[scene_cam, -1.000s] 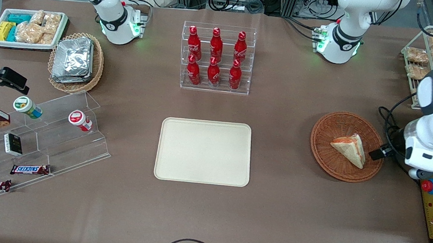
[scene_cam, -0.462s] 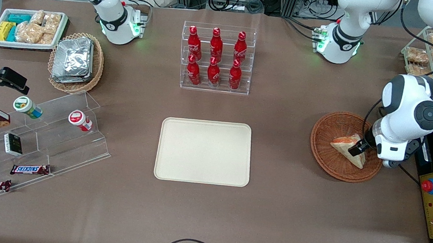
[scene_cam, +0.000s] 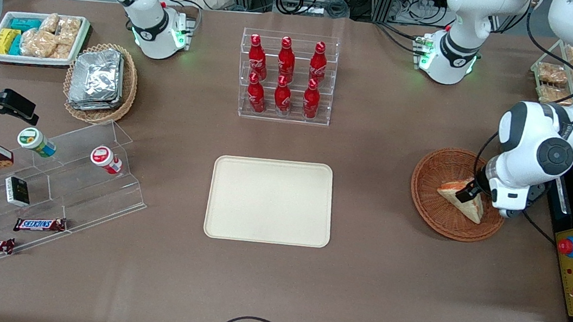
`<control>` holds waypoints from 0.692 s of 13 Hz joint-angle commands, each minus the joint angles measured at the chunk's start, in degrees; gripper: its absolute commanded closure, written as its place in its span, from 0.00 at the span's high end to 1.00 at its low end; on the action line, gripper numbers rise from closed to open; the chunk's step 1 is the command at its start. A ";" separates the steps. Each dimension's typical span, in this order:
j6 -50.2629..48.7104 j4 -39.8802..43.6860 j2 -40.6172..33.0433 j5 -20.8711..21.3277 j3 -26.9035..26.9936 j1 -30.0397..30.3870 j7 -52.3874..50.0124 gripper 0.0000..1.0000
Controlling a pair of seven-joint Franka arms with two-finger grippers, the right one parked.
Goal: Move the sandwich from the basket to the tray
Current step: 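Close the left gripper on the wrapped sandwich and lift it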
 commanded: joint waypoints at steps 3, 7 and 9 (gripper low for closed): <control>6.41 -0.96 3.65 0.19 -0.21 0.23 -4.76 0.61; 5.28 -0.53 2.07 0.64 -0.21 0.32 -4.08 0.00; 0.04 2.62 1.19 0.64 -0.21 0.32 -3.64 0.00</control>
